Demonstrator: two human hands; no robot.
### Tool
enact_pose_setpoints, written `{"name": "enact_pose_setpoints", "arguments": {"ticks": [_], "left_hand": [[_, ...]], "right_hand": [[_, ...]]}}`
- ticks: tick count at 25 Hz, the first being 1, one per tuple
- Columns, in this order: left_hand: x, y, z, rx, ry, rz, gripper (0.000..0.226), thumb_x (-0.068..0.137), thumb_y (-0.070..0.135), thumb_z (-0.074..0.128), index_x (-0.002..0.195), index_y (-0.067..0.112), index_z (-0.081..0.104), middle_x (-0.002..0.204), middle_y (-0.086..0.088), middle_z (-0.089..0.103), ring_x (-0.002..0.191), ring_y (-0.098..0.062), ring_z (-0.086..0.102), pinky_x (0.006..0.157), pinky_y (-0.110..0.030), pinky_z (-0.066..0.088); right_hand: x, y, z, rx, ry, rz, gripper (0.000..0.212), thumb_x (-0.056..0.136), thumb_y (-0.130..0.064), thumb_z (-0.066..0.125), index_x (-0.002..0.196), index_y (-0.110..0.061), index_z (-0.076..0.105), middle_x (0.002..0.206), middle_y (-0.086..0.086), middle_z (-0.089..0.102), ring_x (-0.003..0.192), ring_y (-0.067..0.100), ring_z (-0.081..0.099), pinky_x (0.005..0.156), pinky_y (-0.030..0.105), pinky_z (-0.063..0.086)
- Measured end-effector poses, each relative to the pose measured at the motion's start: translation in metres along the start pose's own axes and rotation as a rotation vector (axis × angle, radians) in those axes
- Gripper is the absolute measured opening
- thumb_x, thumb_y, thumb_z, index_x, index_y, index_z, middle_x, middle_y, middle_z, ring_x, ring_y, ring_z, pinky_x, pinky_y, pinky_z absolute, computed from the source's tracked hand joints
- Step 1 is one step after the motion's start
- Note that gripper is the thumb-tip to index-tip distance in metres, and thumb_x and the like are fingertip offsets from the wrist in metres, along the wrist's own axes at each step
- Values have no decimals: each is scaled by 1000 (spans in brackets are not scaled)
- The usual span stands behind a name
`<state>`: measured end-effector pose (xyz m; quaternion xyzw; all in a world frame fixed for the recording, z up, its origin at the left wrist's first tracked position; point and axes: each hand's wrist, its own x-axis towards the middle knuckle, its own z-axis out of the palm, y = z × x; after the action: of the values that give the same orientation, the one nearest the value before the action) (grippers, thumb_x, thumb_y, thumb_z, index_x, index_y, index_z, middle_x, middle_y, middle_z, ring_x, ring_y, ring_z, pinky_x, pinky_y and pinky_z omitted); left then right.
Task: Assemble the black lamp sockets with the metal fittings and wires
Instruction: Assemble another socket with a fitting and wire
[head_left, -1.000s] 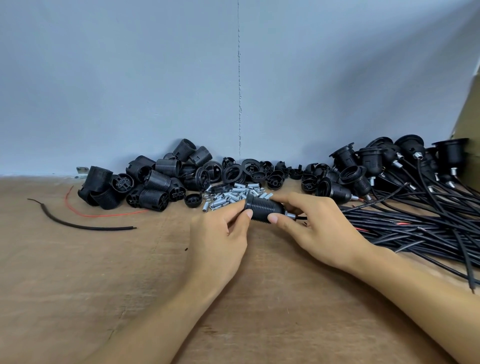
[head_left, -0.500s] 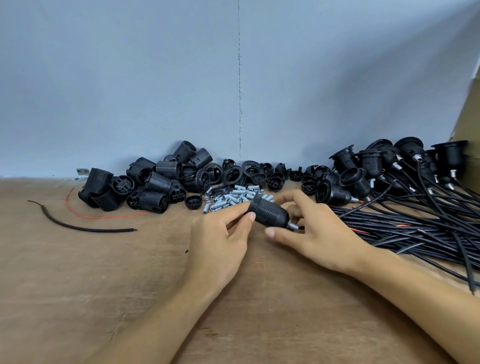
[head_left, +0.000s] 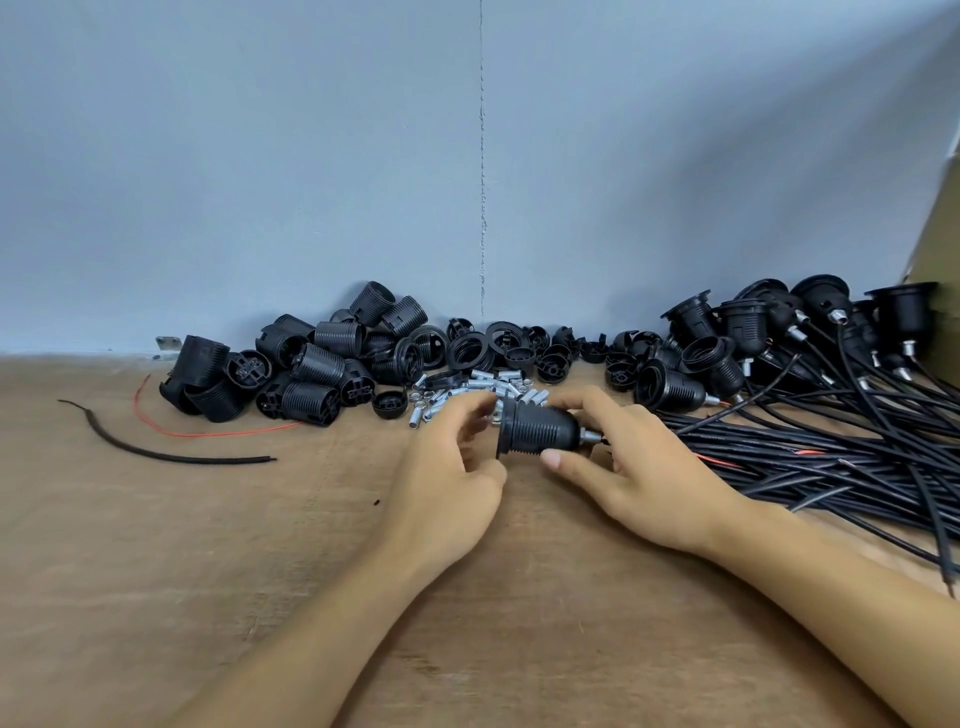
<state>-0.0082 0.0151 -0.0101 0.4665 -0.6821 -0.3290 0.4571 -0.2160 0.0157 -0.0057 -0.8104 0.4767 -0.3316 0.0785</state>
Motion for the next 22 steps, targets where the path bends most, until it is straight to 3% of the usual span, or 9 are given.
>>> {"name": "enact_pose_setpoints", "arguments": {"ticks": [2, 4, 6, 7, 9, 12, 16, 19, 22], "left_hand": [[-2, 2, 0, -106, 14, -53, 65, 69, 9, 57, 123, 46, 54, 123, 20, 69, 117, 1, 62, 108, -38, 47], [-5, 3, 1, -151, 9, -31, 72, 66, 15, 54, 129, 48, 49, 126, 25, 67, 113, 4, 62, 105, -27, 48], [-9, 7, 1, -151, 13, 31, 72, 67, 17, 53, 130, 52, 48, 122, 34, 65, 85, 9, 62, 81, -9, 51], [-10, 9, 1, -154, 30, 54, 68, 69, 17, 53, 127, 52, 50, 119, 36, 66, 71, 7, 58, 68, -6, 49], [-10, 11, 2, -154, 97, 83, 55, 79, 14, 58, 123, 47, 56, 111, 33, 70, 61, 2, 59, 59, -5, 47], [-8, 12, 3, -116, 191, 85, 22, 96, 34, 58, 117, 41, 61, 94, 28, 75, 90, 13, 67, 77, -3, 43], [-2, 7, 6, -83, 141, 14, 49, 88, 71, 36, 117, 43, 63, 100, 32, 71, 100, 14, 64, 94, -24, 45], [2, 4, 4, -233, 70, -50, 37, 85, 76, 35, 109, 62, 59, 119, 24, 69, 116, 6, 61, 110, -37, 43], [0, 6, 4, -292, 82, 3, 46, 87, 75, 33, 119, 51, 58, 117, 14, 74, 116, 11, 60, 110, -26, 38]], "right_hand": [[0, 2, 1, -74, -20, -20, 41, 91, -53, 58, 127, -36, 48, 100, -11, 68, 69, 5, 57, 64, 25, 41], [1, 2, 1, -102, 2, 10, 40, 92, -53, 57, 127, -35, 50, 90, -6, 70, 65, 4, 54, 62, 23, 36], [1, 3, 0, -75, 39, 58, 40, 91, -55, 55, 125, -35, 51, 82, -5, 70, 64, 3, 55, 59, 19, 33], [1, 3, 0, -56, 56, 73, 40, 91, -55, 54, 125, -35, 52, 80, -5, 70, 63, 2, 55, 58, 15, 32], [1, 4, 0, -37, 83, 81, 39, 91, -55, 54, 125, -34, 52, 75, -3, 69, 61, 3, 55, 56, 13, 32], [0, 4, 1, -11, 127, 118, 40, 91, -54, 54, 126, -34, 53, 80, -3, 70, 59, 1, 55, 55, 14, 32], [1, 2, -1, 23, 121, 102, 39, 92, -53, 56, 126, -36, 54, 89, -8, 70, 61, 3, 57, 58, 16, 35], [1, -2, 1, -68, 12, 7, 38, 92, -51, 59, 126, -36, 55, 93, -12, 68, 67, 4, 56, 63, 18, 36], [1, -1, 3, -99, 44, 84, 36, 91, -51, 58, 124, -39, 52, 85, -10, 67, 66, -2, 54, 62, 25, 36]]}}
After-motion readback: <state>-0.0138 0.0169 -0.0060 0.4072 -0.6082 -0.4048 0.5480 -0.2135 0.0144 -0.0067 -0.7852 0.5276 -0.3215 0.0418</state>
